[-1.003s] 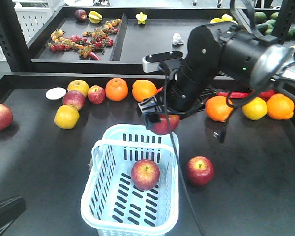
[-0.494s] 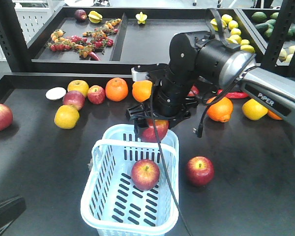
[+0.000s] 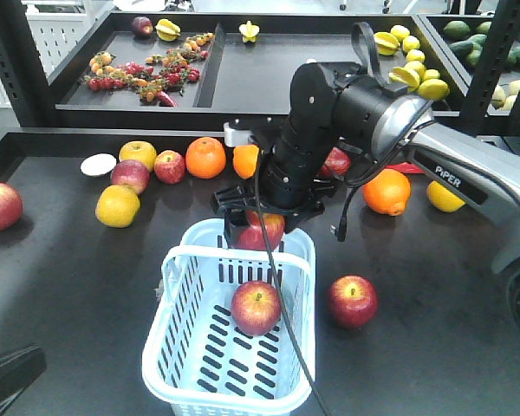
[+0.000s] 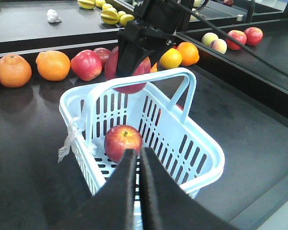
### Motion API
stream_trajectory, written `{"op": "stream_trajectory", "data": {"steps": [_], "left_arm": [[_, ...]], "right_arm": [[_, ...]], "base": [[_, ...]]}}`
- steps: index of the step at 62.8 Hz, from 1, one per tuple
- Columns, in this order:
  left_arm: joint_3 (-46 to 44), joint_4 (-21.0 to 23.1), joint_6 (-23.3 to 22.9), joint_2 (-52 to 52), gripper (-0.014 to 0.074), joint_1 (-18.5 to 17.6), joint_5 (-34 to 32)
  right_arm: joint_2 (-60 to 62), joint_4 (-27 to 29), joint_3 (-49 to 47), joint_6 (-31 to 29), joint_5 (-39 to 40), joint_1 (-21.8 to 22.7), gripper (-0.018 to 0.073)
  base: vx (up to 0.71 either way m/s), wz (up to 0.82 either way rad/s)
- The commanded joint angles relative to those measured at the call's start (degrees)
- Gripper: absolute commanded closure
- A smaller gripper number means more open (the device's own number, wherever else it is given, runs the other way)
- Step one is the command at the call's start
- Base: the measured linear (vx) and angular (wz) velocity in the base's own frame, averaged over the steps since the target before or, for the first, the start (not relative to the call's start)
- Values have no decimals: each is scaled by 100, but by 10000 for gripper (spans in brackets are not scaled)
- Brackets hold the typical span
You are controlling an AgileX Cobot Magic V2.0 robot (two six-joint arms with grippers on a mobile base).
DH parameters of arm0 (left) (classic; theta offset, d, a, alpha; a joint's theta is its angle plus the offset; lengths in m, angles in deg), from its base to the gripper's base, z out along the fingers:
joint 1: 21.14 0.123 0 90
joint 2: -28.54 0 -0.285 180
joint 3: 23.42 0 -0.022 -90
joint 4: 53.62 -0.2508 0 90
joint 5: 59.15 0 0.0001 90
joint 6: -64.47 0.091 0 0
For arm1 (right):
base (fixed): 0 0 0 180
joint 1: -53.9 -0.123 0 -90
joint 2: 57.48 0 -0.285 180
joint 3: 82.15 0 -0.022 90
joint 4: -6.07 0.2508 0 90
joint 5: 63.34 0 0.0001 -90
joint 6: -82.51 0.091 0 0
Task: Pick three apples into basket with both arms
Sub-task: 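Open the right gripper to drop the apple into the basket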
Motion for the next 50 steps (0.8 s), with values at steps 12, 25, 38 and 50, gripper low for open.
{"op": "stream_trajectory", "data": {"steps": [12,25,38,50], "left_arm": [[-158,-150,-55,-52,602,-17,-157],[-158,-150,-55,-52,602,-17,-157],[-158,-150,-55,-52,602,-17,-157],[-158,-150,-55,-52,602,-17,-157]], "right_arm": [[266,-159,-191,473,63,23,-79],[266,-454,-556,491,-135,36,-71],[469,-1204,-923,600,-308,36,-48],[847,-2025,-913,734,-315,36,-10]], "base": [[0,0],[0,0],[0,0],[0,0]]}}
